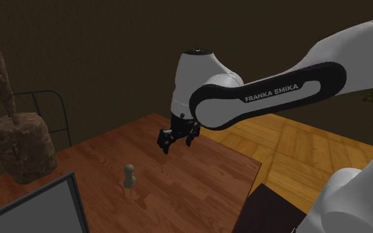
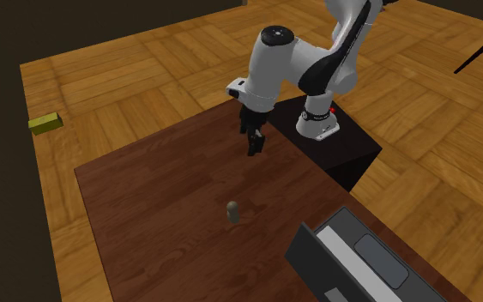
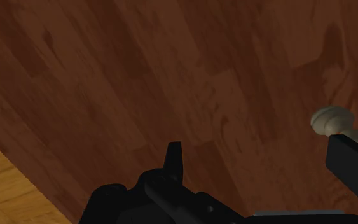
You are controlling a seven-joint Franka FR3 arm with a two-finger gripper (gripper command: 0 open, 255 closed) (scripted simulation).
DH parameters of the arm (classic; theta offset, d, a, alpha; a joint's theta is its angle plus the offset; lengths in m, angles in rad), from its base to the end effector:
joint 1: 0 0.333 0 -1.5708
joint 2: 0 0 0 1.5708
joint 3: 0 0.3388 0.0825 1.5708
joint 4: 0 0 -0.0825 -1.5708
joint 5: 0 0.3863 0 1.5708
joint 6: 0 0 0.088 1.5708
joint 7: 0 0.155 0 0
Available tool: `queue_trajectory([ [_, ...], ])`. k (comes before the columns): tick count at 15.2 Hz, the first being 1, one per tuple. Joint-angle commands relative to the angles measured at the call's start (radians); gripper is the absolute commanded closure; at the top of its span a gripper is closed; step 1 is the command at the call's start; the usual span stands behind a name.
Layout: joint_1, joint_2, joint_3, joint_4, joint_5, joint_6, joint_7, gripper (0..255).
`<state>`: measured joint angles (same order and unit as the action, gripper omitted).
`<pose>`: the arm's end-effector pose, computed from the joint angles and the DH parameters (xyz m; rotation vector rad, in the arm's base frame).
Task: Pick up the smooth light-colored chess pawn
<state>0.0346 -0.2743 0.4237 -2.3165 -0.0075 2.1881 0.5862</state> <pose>0.4302 0.2158 0.4273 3.0823 -0.2024 0.2547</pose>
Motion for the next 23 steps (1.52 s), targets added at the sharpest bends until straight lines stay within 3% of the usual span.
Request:
queue_trajectory([
  [1,-0.007,0.081,0.04,0.045,-0.04,0.03,0.078,0],
  [7,0.006,0.333,0.115,0.211,-0.22,0.065,0.317,0],
  [13,0.102,0.597,0.1,0.435,-0.402,0.035,0.52,0],
  [23,0.123,0.656,0.074,0.409,-0.455,0.109,0.566,0],
])
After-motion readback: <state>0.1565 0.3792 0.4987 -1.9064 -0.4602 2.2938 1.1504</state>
